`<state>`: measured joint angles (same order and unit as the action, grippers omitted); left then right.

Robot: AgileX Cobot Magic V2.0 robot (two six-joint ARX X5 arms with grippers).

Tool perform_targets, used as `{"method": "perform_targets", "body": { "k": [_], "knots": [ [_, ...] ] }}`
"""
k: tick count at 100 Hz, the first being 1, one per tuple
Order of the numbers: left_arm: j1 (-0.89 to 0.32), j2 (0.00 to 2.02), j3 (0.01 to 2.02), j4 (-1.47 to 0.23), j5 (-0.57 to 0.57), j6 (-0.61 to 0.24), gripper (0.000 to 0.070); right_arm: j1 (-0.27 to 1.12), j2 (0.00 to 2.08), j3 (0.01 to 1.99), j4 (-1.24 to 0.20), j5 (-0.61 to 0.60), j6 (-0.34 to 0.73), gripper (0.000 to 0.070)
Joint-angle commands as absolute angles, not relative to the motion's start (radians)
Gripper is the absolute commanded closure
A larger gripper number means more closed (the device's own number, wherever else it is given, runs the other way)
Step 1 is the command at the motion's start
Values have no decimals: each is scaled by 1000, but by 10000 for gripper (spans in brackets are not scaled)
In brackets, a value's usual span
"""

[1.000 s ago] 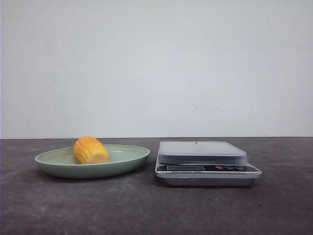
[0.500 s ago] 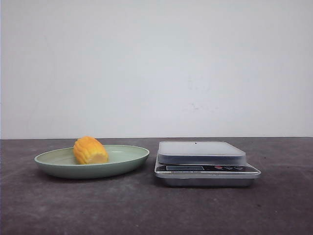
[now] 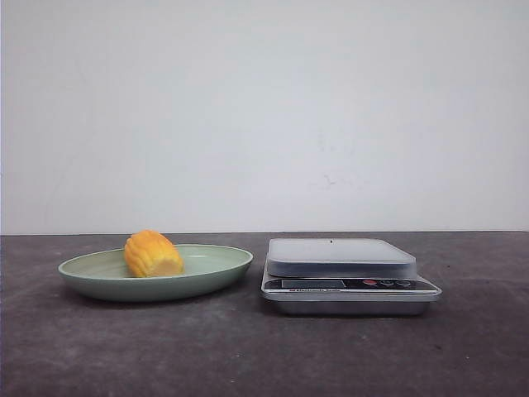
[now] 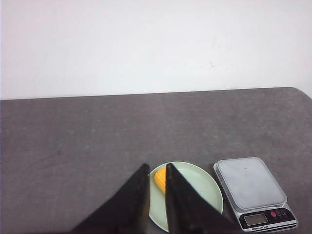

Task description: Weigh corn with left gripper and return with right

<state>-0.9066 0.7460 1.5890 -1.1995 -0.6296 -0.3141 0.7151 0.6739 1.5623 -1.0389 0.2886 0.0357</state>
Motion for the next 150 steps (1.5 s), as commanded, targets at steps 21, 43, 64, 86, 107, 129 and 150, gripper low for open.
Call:
{"method": "perform_targets", "body": {
  "k": [21,43,64,86,107,129,150],
  "knots": [
    [-916,750,1604,-1189,-632,-306,685,724,677,1578,-1026,288,52,692],
    [-917,750,1604,-1189,-632,-306,685,724,677,1578,-1026,289,52,692],
    [-819,743,1586,-1179,-632,-302,685,724,677,1578,-1026,289,52,692],
    [-454,639,1328,-919,-516,-226,685,724,677,1578,-1026,289,52,692],
    [-164,381,820,-472,-174,-113,685,724,677,1578,-1026,289,52,692],
    [-34,120,416,-287,-76,-114,685,724,677,1578,-1026,289,52,692],
    [4,3,189,-152,1,-117,685,724,677,1578,-1026,289,52,692]
  ]
}}
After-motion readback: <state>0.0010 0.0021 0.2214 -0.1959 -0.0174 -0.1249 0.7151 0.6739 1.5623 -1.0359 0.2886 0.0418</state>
